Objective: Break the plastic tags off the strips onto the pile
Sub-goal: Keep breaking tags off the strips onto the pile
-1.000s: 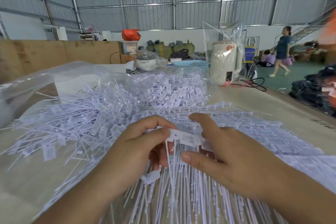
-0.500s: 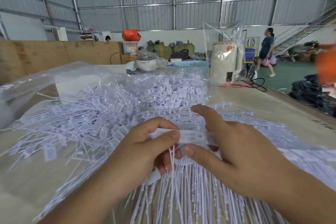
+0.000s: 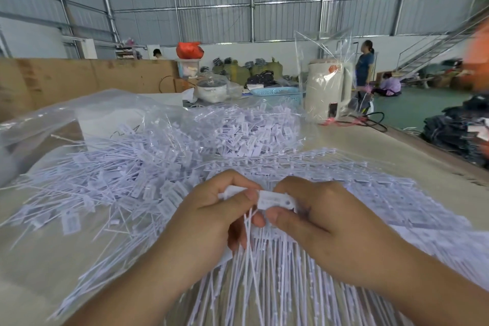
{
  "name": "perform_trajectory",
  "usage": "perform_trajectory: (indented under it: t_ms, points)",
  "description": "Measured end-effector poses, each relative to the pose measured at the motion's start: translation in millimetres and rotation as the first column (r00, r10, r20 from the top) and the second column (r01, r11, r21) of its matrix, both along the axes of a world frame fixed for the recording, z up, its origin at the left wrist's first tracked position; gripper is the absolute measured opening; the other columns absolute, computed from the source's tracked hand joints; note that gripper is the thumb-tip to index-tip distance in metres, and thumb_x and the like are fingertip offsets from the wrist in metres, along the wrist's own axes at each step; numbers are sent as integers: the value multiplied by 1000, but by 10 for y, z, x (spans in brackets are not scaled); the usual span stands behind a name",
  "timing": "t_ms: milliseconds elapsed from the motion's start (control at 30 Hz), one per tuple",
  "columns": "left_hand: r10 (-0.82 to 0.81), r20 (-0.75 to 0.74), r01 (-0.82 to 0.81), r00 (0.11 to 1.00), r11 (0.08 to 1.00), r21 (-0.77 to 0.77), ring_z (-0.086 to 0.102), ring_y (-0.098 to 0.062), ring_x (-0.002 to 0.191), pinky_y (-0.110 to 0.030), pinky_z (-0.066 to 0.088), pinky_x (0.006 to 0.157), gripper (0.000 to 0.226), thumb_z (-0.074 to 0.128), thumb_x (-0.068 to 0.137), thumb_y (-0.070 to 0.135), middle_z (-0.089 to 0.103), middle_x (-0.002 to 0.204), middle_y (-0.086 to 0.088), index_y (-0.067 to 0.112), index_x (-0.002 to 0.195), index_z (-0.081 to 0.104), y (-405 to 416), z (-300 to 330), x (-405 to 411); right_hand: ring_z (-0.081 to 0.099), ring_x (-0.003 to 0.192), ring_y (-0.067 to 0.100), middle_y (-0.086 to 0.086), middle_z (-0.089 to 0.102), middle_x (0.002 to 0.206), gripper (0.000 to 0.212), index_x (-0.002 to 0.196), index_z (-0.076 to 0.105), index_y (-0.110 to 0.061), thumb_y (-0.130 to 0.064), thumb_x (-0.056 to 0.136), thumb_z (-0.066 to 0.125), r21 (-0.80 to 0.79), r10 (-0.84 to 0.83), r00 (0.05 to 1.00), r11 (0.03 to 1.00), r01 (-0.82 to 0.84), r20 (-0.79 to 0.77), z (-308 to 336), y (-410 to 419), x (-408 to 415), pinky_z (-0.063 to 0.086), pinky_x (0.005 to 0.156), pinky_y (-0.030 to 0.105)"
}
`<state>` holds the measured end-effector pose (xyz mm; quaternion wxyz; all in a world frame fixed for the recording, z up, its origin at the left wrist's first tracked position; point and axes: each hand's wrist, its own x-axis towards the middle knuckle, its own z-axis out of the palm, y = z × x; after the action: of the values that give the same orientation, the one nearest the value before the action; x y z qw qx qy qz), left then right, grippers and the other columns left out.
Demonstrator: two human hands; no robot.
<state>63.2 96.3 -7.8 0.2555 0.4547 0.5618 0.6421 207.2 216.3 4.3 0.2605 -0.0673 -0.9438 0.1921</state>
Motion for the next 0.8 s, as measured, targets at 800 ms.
perform_trajectory:
  t_ms: [800]
  points:
    - [47,-167,-71,985,987,-142,55,-17,44,-32,38,58,29,65,73,50,61,54,-1,22,68,62,-65,56,-32,47,50,10,-17,53,60,18,87,50,-31,-46,96,47,-7,5,1000,1000,-6,-5,-61,-21,-27,30,46,29]
